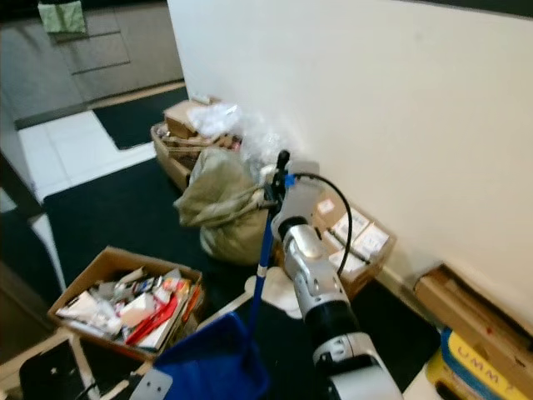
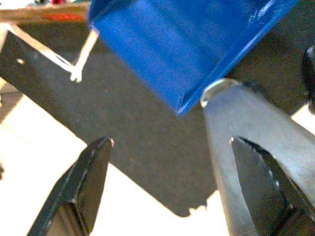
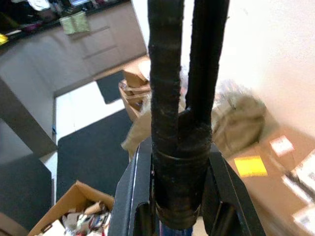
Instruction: Sweep floor
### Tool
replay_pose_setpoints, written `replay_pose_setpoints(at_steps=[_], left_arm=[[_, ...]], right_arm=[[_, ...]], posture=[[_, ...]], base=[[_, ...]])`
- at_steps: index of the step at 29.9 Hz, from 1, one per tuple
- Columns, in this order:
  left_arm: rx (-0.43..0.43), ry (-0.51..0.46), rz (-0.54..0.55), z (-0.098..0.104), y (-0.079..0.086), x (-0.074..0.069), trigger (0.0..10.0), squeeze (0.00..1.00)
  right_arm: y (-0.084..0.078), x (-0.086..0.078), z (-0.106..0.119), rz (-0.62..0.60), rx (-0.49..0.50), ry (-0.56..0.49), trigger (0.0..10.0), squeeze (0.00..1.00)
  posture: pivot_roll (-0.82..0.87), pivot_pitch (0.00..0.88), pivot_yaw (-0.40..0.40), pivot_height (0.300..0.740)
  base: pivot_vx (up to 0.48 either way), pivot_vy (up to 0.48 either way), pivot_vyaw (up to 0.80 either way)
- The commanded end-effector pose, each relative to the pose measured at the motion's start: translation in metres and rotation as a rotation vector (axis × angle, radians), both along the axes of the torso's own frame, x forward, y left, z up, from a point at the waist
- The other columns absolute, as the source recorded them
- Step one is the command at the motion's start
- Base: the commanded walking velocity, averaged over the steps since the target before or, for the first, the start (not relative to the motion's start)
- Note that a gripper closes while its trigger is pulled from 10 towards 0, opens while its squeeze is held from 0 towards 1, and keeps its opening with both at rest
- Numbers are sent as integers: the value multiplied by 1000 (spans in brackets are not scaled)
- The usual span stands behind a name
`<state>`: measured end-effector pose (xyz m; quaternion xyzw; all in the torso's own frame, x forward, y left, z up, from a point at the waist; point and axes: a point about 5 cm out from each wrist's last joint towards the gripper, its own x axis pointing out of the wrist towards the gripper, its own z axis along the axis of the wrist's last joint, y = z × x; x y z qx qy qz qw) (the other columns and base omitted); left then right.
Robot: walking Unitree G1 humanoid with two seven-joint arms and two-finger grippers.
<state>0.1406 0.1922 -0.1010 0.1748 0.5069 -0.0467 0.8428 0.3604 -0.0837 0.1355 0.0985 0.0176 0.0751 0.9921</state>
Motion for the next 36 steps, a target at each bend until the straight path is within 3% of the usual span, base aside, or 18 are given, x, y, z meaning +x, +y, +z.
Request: replay_pose_setpoints(at_steps=[1,7,11,16,21,24,30,36], left_arm=[[4,2,-5,0,1,0,10000,0],[1,7,-1,-1,1,-3,10000,0],[1,9,0,-1,1,-4,10000,0],[-2,14,-3,-2,-1,-7,10000,0],[-3,27,-20,-5,-3,-16,10000,0],[-2,33,-27,-6,-3,-20,10000,0],[10,72,-63,-11,3,-45,10000,0],[23,73,-62,-11,13,-55,10000,0]], right_arm=[[-5,3,3,-46,-30,-19,10000,0],[-15,4,-10,-209,-122,41,10000,0],[-17,3,-10,-248,-130,13,10000,0],[-27,2,-6,-347,-209,-99,10000,0],[-45,1,-7,-490,-192,-136,10000,0],[-49,1,-9,-510,-204,-138,10000,0],[-75,0,-14,-584,-262,-138,10000,0],[-93,-2,-20,-630,-292,-108,10000,0]], posture=[[-39,0,11,740],[-35,0,6,740],[-35,0,6,740],[-32,9,4,740],[-28,73,3,740],[-26,80,3,740],[12,211,10,740],[53,284,13,740]], base=[[0,0,0],[0,0,0],[0,0,0],[0,0,0],[0,0,0],[0,0,0],[0,0,0],[0,0,0]])
